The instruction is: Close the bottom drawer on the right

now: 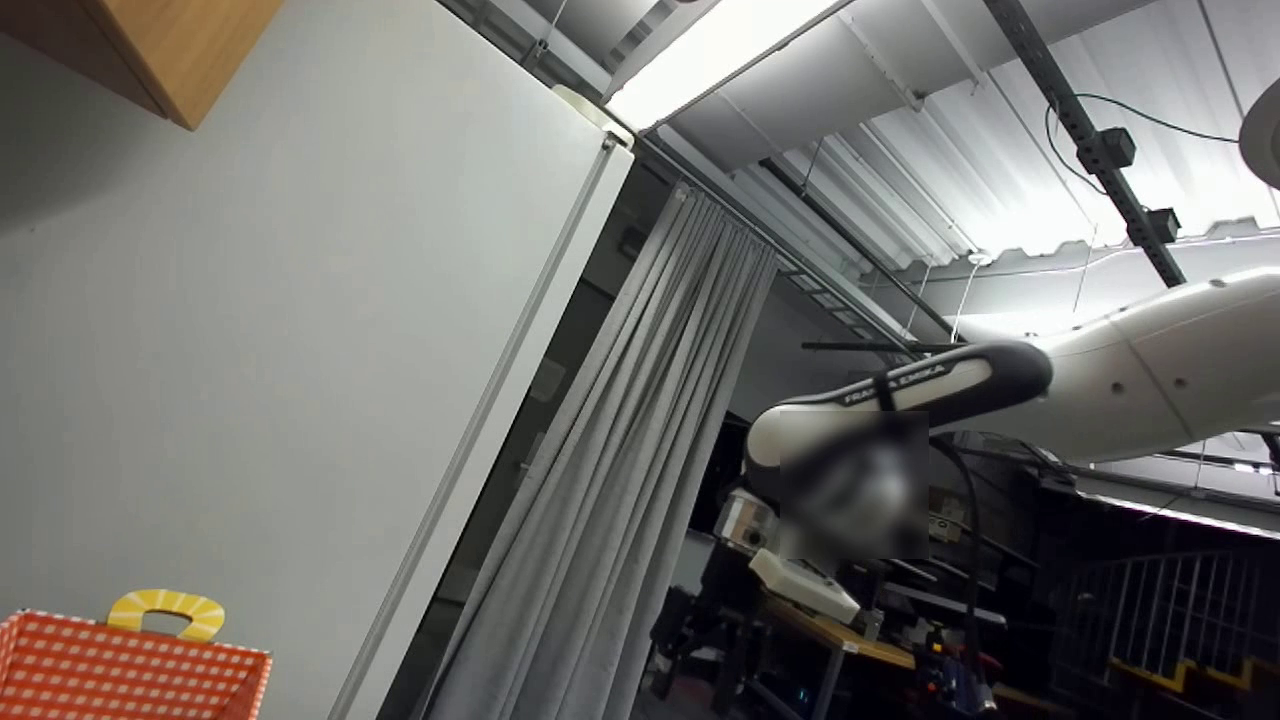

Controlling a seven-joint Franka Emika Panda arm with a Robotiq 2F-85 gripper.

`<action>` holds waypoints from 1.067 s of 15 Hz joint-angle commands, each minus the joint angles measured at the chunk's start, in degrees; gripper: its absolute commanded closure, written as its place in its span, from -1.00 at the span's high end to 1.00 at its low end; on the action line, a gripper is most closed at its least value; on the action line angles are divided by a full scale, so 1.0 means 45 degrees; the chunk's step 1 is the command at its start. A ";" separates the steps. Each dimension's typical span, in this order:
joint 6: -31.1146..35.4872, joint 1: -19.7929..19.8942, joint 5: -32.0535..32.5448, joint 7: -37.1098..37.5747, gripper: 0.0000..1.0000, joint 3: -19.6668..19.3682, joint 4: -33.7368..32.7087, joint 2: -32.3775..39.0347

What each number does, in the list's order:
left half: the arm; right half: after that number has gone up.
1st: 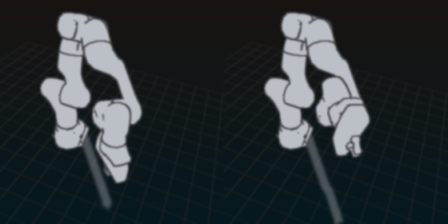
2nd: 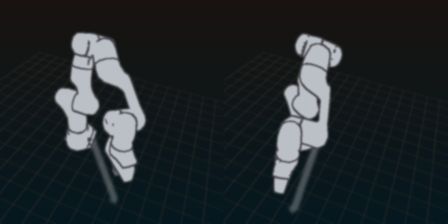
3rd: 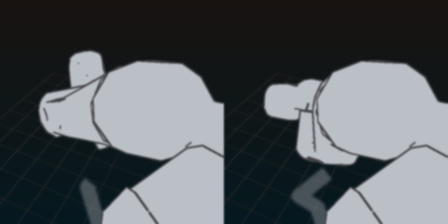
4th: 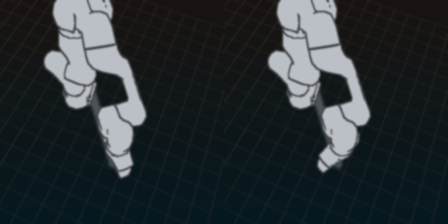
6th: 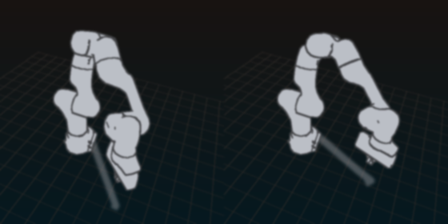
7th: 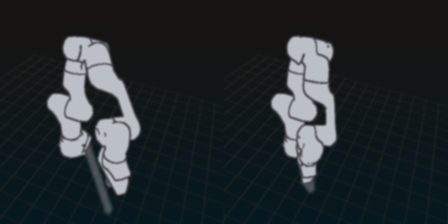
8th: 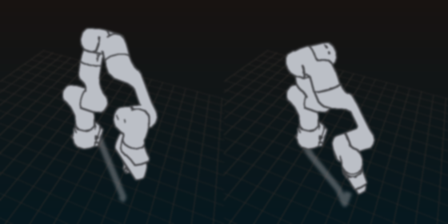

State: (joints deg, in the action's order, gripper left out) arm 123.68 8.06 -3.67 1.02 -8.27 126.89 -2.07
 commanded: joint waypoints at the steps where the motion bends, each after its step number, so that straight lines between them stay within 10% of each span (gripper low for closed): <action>1: 0.0567 0.0174 0.0324 0.0291 1.00 -0.0162 -0.1341 0.1905; 16: 0.2320 0.0314 0.0606 0.0391 1.00 -0.0508 -0.3142 0.6296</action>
State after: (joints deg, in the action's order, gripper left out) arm 132.94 8.96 -2.62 1.38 -10.14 114.74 23.21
